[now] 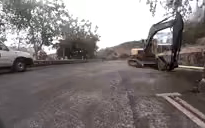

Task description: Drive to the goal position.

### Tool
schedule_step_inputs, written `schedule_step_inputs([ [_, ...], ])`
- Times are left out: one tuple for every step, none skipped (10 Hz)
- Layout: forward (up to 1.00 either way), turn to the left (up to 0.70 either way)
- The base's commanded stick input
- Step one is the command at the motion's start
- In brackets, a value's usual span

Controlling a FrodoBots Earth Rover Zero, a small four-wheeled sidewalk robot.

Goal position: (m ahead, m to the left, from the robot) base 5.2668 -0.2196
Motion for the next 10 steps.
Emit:
schedule_step_inputs([
  [0.70,0.00],
  [0.70,0.00],
  [0.70,0.00],
  [0.70,0.00],
  [0.70,0.00],
  [0.70,0.00],
  [0.70,0.00],
  [0.70,0.00],
  [0.70,0.00],
  [0.70,0.00],
])
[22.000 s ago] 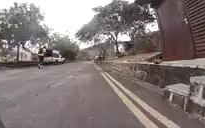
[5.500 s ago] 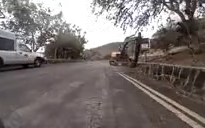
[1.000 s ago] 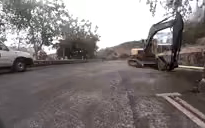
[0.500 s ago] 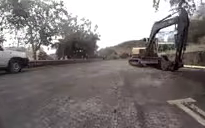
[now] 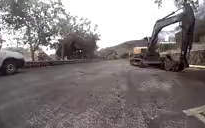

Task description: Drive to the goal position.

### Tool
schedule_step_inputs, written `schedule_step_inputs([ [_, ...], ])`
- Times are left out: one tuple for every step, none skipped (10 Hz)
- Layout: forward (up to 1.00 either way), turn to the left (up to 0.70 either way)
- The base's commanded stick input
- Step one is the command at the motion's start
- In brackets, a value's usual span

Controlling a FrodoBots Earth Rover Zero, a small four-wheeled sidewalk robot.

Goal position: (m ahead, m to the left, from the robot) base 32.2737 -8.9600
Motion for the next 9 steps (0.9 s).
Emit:
schedule_step_inputs([
  [0.70,0.00],
  [0.70,0.00],
  [0.70,0.00],
  [0.70,0.00],
  [0.70,0.00],
  [0.70,0.00],
  [0.70,0.00],
  [0.70,0.00],
  [0.70,0.00],
])
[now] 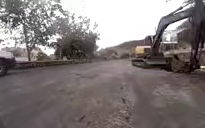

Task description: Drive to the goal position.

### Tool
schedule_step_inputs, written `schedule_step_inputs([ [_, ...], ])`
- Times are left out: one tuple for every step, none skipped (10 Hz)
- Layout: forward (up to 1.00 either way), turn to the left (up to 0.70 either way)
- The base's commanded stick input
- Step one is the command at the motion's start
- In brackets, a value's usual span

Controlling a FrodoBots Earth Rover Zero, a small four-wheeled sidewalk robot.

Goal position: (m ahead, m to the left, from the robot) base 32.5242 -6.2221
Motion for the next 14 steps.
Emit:
schedule_step_inputs([
  [0.70,0.00],
  [0.70,0.00],
  [0.70,0.00],
  [0.70,0.00],
  [0.70,0.00],
  [0.70,0.00],
  [0.70,0.00],
  [0.70,0.00],
  [0.70,0.00],
  [0.70,0.00],
  [0.70,0.00],
  [0.70,0.00],
  [0.70,0.00],
  [0.70,0.00],
])
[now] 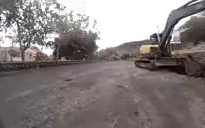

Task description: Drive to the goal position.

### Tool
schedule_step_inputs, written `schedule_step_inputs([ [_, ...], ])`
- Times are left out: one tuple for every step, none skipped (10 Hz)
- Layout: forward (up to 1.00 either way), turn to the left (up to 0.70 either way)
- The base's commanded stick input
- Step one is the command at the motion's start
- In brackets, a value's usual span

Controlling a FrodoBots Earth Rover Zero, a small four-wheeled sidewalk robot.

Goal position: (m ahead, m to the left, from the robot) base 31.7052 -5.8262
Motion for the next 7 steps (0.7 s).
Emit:
schedule_step_inputs([
  [0.70,0.00],
  [0.70,0.00],
  [0.70,0.00],
  [0.70,0.00],
  [0.70,0.00],
  [0.70,0.00],
  [0.70,0.00],
])
